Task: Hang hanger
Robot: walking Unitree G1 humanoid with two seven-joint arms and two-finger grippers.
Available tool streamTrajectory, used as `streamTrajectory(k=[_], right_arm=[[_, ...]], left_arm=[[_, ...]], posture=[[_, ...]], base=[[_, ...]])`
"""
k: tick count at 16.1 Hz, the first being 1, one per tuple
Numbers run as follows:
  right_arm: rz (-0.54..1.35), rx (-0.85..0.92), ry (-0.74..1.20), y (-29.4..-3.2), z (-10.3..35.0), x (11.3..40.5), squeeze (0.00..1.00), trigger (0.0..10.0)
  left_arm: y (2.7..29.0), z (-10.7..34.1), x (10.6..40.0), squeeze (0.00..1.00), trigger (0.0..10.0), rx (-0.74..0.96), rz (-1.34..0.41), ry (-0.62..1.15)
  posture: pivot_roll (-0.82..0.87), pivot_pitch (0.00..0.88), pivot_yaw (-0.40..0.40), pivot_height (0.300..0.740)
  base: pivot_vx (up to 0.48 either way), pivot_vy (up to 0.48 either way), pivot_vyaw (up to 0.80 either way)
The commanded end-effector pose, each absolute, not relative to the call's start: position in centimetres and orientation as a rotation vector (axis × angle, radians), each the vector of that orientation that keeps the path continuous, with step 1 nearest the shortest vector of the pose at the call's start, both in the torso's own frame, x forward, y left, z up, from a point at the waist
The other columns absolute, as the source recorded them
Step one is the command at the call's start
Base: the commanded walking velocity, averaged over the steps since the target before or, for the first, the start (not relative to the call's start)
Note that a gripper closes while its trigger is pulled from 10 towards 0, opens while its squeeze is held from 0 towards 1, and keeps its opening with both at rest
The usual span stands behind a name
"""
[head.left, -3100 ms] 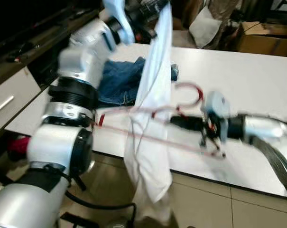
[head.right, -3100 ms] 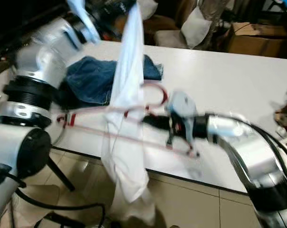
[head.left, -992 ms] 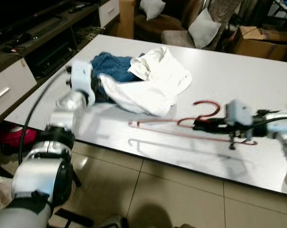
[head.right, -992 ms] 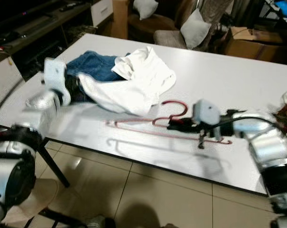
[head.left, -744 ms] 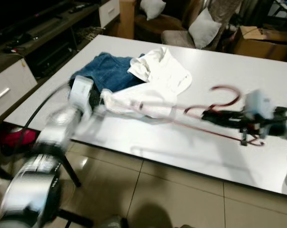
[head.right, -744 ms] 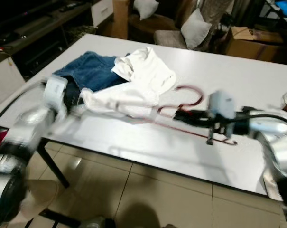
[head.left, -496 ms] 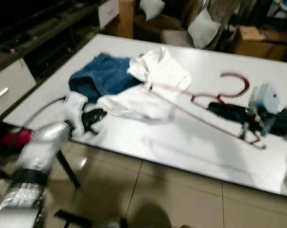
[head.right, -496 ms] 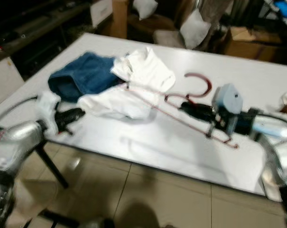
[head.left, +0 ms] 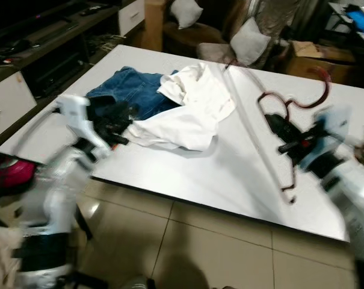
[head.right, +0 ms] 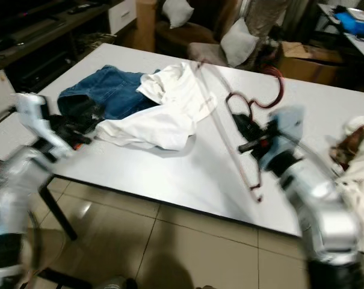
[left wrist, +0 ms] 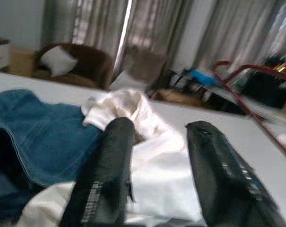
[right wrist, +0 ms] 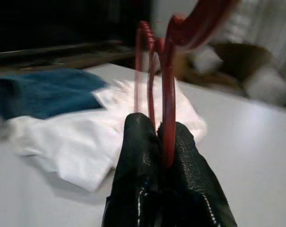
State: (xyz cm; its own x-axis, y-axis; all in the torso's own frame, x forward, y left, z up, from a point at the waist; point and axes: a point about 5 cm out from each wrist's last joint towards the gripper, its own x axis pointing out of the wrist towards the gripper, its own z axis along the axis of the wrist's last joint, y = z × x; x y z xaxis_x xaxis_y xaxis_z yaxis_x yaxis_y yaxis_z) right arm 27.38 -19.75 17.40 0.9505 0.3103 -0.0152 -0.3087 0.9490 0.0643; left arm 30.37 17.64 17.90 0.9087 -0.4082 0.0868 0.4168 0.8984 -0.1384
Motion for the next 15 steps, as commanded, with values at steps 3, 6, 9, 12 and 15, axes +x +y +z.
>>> streamTrajectory(k=[3, 6, 9, 12, 15], right_arm=[[0.167, 0.037, 0.077, -19.0, 16.6, 25.8, 0.00, 10.0], [0.120, 0.083, 0.077, -18.0, 16.0, 25.1, 0.00, 10.0], [0.147, 0.078, 0.064, -17.2, 16.4, 25.1, 0.00, 10.0], [0.116, 0.083, 0.066, -17.1, 16.5, 24.8, 0.00, 10.0], [0.152, 0.049, 0.072, -16.3, 16.6, 24.6, 0.00, 10.0]], left_arm=[[16.8, 15.8, 29.5, 0.33, 10.0, -0.083, -0.314, 0.004], [15.2, 14.9, 29.0, 0.33, 10.0, -0.106, -0.339, 0.006], [14.8, 13.8, 28.4, 0.33, 10.0, -0.078, -0.334, 0.030], [14.6, 13.5, 28.1, 0.33, 10.0, -0.056, -0.345, 0.048], [14.7, 13.8, 28.1, 0.33, 10.0, -0.037, -0.349, 0.038]], posture=[[-0.10, 0.000, -0.004, 0.740], [-0.10, 0.000, -0.005, 0.740], [-0.10, 0.000, -0.004, 0.740], [-0.10, 0.000, 0.001, 0.740], [-0.10, 0.000, 0.003, 0.740]], base=[[0.000, -0.090, 0.00], [0.000, -0.396, 0.00], [0.000, -0.399, -0.80], [0.000, -0.393, -0.80], [0.000, -0.390, 0.00]])
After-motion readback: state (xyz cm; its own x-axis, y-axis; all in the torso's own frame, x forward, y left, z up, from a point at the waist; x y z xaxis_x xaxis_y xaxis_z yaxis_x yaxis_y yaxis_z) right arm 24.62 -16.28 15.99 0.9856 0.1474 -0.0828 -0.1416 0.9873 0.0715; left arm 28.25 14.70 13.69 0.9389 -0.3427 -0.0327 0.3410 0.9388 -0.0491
